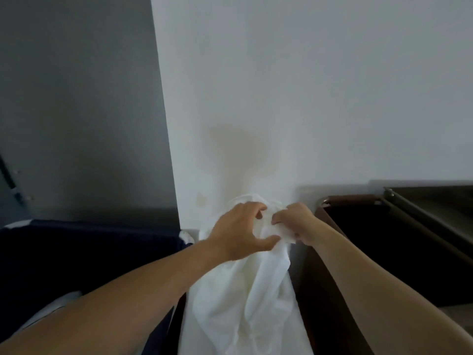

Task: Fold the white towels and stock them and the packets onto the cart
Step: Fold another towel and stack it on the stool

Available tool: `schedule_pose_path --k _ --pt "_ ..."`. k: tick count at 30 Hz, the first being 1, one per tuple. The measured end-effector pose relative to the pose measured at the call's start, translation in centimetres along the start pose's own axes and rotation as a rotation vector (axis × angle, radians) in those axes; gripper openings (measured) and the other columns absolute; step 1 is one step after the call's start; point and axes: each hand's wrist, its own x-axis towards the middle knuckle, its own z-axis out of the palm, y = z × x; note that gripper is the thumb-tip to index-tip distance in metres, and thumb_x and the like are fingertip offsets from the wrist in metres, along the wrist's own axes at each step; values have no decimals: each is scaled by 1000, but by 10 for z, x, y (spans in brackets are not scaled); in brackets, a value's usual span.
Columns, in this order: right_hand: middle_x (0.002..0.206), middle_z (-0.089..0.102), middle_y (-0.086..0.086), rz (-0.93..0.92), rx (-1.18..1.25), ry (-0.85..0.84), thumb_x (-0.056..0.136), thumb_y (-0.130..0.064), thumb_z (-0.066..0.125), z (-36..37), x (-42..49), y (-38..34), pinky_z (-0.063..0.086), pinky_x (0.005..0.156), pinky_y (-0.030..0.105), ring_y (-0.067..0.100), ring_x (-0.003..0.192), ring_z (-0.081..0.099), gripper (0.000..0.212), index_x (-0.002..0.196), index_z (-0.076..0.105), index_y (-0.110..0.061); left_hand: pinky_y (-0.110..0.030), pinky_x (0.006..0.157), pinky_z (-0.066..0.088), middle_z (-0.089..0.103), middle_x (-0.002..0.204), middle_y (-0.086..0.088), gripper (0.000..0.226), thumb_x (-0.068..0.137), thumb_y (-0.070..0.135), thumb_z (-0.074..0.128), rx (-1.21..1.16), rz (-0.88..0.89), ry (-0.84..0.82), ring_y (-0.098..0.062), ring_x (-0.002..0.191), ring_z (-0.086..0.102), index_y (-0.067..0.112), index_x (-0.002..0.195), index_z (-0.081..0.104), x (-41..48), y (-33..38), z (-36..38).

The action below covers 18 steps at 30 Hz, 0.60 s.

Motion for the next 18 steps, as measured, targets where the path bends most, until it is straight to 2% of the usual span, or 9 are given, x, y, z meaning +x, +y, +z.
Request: schedule_pose_path --k 1,2,4,5,7,9,12,15,18 --pt "78 68 16 -13 5 -18 77 -17 75 3 -2 -5 47 51 28 28 64 64 21 83 66 1 -31 93 49 57 120 11 70 74 57 74 -74 -79 -149 -10 106 56 25 131 50 2 8 4" --pt "77 69 16 -35 15 -39 76 -22 76 6 -4 -9 52 53 32 29 66 67 24 80 66 -1 -30 89 51 61 116 12 65 73 56 74 -133 -144 -219 -9 101 60 27 127 54 5 13 11" --pt "73 68 17 -67 74 -81 75 -22 77 8 -6 -12 61 60 45 32 67 70 23 74 67 -2 -23 76 51 67 101 12 42 79 48 73 -183 -200 -174 -5 87 64 27 114 61 13 15 21" --pt "70 67 18 -73 115 -97 77 -19 76 6 -8 -13 60 60 46 32 63 69 19 74 68 -2 -20 73 48 67 97 14 30 86 42 70 -211 -219 -143 -3 83 63 26 111 65 15 14 21" --pt "70 68 18 -92 165 -170 87 -19 70 -4 -13 -11 55 52 35 30 59 67 20 85 72 1 -21 72 45 67 94 12 15 97 30 59 -387 -327 -104 -6 84 62 24 104 70 15 6 14" --pt "78 71 17 -117 187 -238 96 -25 62 -12 -17 -8 52 52 31 27 64 68 29 99 71 3 -26 76 52 72 97 3 20 99 23 53 -693 -520 -53 -16 91 68 20 98 72 12 -1 2" --pt "79 70 15 -146 215 -237 99 -26 60 -13 -19 -10 52 53 31 24 62 66 32 101 69 5 -42 92 53 73 110 -13 24 100 20 49 -1004 -694 -10 -29 104 68 10 106 70 10 -5 -12" --pt "76 67 14 -136 288 -168 96 -22 64 -8 -18 -14 49 50 30 22 57 61 26 96 69 4 -51 102 46 72 111 -17 26 101 22 47 -1037 -748 -29 -35 108 65 9 106 69 9 -8 -20" --pt "70 62 12 -138 416 -118 94 -18 66 -5 -22 -26 46 48 29 20 54 57 20 89 67 1 -46 99 51 72 109 -12 25 101 25 50 -1037 -739 40 -30 104 67 9 110 67 15 -15 -32"
